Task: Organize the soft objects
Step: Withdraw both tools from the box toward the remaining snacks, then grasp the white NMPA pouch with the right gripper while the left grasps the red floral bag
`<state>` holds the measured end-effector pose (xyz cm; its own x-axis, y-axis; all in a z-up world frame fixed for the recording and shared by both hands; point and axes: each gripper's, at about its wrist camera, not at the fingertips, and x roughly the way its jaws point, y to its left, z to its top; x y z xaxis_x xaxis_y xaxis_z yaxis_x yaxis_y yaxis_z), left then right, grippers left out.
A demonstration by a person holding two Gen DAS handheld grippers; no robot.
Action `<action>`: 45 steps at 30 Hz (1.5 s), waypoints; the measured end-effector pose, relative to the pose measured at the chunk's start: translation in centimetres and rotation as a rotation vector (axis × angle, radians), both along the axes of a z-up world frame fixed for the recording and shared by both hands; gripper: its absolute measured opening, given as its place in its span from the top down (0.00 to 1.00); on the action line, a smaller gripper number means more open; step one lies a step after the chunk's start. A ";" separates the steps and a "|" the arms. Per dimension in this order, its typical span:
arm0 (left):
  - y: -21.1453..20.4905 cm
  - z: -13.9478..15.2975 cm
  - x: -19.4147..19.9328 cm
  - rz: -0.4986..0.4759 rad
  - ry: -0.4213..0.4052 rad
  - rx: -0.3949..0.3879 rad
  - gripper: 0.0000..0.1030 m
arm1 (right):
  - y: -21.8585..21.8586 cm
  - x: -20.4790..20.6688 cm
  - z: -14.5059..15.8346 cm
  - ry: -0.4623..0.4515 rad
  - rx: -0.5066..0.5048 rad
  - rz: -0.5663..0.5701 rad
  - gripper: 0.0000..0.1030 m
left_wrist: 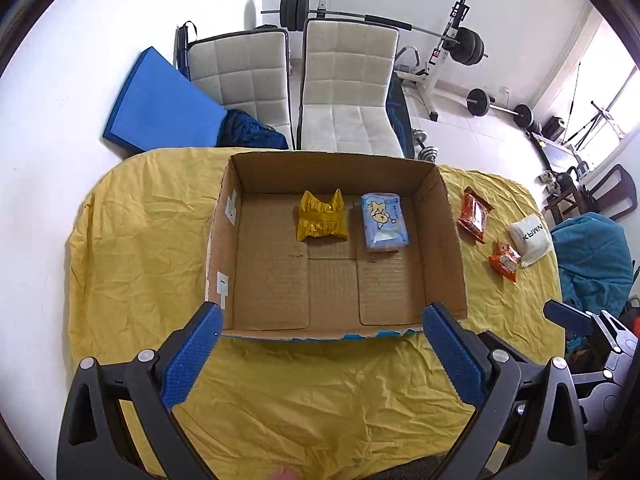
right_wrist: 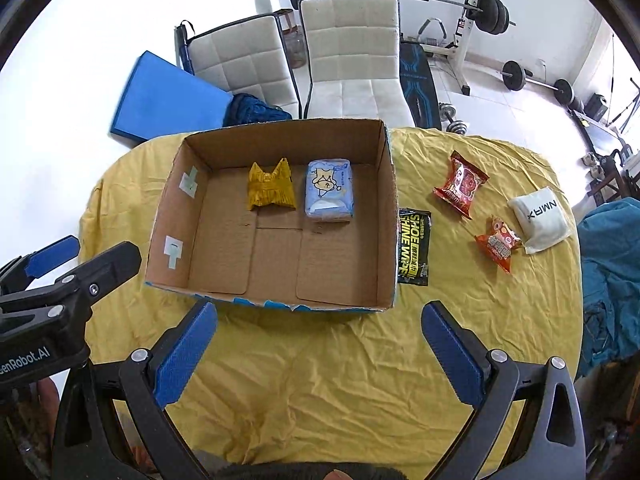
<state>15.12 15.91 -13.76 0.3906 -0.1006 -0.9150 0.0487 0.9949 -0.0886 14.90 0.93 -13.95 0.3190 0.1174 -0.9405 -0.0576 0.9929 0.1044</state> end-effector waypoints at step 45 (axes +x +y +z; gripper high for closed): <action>-39.9 -27.2 24.8 -0.394 0.528 0.185 0.41 | -41.4 22.4 -25.1 0.479 -0.104 -0.152 0.10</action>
